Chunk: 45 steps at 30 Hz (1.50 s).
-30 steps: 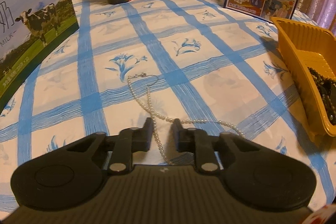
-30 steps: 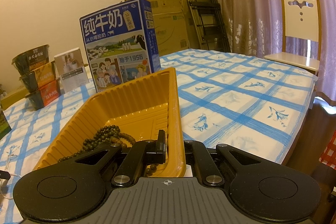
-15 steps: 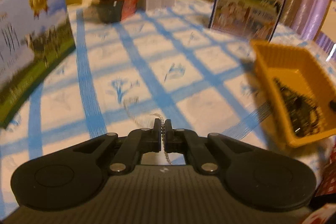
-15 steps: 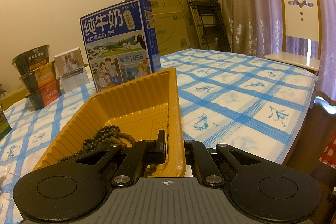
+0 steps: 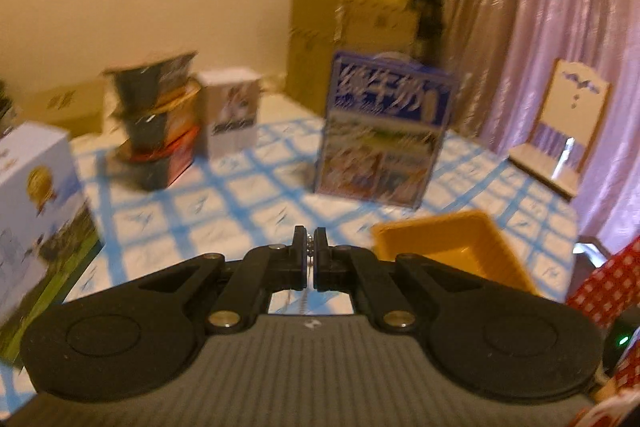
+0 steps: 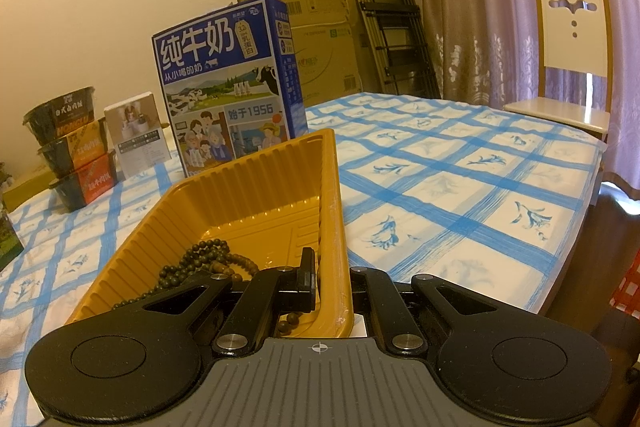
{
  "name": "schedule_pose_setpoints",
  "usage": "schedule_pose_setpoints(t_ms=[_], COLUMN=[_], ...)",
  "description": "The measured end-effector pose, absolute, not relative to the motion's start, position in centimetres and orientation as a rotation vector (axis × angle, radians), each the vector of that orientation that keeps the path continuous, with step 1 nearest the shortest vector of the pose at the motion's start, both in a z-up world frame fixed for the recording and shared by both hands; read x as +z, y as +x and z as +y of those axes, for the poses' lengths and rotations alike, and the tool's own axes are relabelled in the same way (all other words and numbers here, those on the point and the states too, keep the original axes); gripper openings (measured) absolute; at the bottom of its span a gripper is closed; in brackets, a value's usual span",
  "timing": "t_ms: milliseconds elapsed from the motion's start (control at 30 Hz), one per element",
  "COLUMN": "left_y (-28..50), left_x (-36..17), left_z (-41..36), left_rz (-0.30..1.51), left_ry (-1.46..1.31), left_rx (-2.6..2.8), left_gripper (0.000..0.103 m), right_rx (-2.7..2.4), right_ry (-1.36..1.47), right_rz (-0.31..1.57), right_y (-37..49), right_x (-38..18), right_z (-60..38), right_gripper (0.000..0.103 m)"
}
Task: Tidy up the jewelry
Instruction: 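Carry the pearl necklace into the orange tray and open the left tool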
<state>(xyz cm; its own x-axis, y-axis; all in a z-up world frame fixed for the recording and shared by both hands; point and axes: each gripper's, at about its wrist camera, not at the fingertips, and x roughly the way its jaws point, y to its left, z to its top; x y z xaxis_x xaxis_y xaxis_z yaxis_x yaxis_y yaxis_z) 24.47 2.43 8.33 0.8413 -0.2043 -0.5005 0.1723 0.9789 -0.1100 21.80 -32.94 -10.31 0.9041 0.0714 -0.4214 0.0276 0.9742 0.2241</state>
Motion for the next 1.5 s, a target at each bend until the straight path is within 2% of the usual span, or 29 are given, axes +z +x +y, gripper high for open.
schedule_pose_setpoints(t_ms=[300,467,733,1033,1200,1500], left_y=[27.5,29.0,32.0,32.6,33.1,32.6], left_x=[12.1,12.1,8.3,0.1,-2.6,-3.3], left_z=[-4.1,-8.3,-13.2,-14.7,-13.0,-10.0], left_rz=[0.441,0.43,0.558,0.799,0.858,0.836], left_ry=[-0.095,-0.13,-0.238,-0.232,-0.238,-0.189], left_rx=[-0.4,-0.501,-0.602,-0.629,-0.539,-0.439], left_gripper=[0.001,0.001,0.001,0.002,0.016,0.02], right_rx=[0.022,0.023,0.027,0.026,0.024,0.023], right_ry=[0.229,0.229,0.235,0.233,0.232,0.23], right_rz=[0.442,0.442,0.44,0.439,0.442,0.443], right_y=[21.8,22.0,22.1,22.2,22.4,22.5], right_x=[-10.3,-10.4,-10.4,-10.3,-10.3,-10.4], right_z=[-32.9,-33.0,-32.9,-32.8,-32.6,-32.4], right_gripper=[0.006,0.006,0.006,0.006,0.006,0.006])
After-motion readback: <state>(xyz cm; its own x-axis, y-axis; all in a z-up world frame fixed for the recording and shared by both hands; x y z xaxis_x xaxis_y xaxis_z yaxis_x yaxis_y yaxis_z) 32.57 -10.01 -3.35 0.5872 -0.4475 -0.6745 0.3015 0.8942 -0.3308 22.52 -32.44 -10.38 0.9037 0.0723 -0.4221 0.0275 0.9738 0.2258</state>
